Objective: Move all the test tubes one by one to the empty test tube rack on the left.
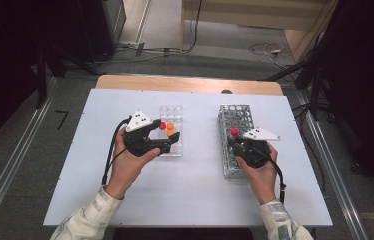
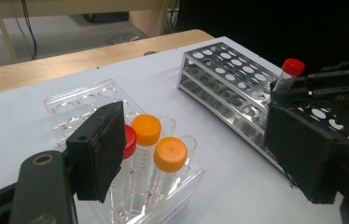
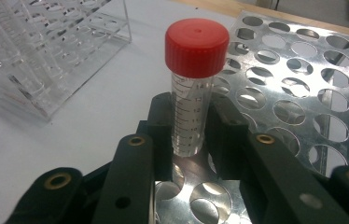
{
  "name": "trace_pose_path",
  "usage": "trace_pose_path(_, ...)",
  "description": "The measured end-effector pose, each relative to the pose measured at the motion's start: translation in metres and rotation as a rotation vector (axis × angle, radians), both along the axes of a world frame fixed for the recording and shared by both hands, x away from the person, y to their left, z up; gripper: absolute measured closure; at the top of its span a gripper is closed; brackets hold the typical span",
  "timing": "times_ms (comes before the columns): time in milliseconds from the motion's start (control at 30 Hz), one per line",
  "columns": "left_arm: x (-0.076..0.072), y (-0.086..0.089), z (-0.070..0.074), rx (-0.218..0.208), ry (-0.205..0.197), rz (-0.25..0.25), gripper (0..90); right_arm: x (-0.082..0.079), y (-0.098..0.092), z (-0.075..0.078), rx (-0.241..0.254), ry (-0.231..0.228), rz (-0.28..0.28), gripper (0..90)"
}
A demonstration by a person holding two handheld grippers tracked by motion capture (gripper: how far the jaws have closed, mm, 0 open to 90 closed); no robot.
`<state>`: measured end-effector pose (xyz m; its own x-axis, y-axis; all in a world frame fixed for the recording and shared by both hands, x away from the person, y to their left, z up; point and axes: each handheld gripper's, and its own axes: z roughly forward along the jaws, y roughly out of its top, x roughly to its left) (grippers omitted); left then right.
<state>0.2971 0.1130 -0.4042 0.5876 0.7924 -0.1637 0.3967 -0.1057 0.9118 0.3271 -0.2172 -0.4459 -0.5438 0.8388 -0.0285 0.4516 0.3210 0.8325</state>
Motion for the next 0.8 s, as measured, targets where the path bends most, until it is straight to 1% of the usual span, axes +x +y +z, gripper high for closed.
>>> trace_pose_path(133,0.000,0.000,0.000,-0.003,-0.001,0.003,21.8,-0.003,0.000,0.004,0.014,-0.024,0.001,71.7)
trace_pose_path(233,0.000,0.000,0.001,-0.003,-0.004,0.007,22.0,-0.006,-0.001,0.010,0.031,-0.043,0.001,72.0)
trace_pose_path(500,-0.001,0.000,0.001,-0.003,-0.006,0.009,22.0,-0.017,-0.007,0.038,0.075,-0.129,-0.008,72.1)
trace_pose_path(633,-0.001,0.000,0.001,-0.001,-0.006,0.003,22.0,-0.023,-0.006,0.048,0.091,-0.144,0.007,72.1)
trace_pose_path(800,-0.001,0.001,0.001,-0.005,-0.006,0.004,22.1,-0.028,-0.001,0.051,0.094,-0.142,0.032,72.1)
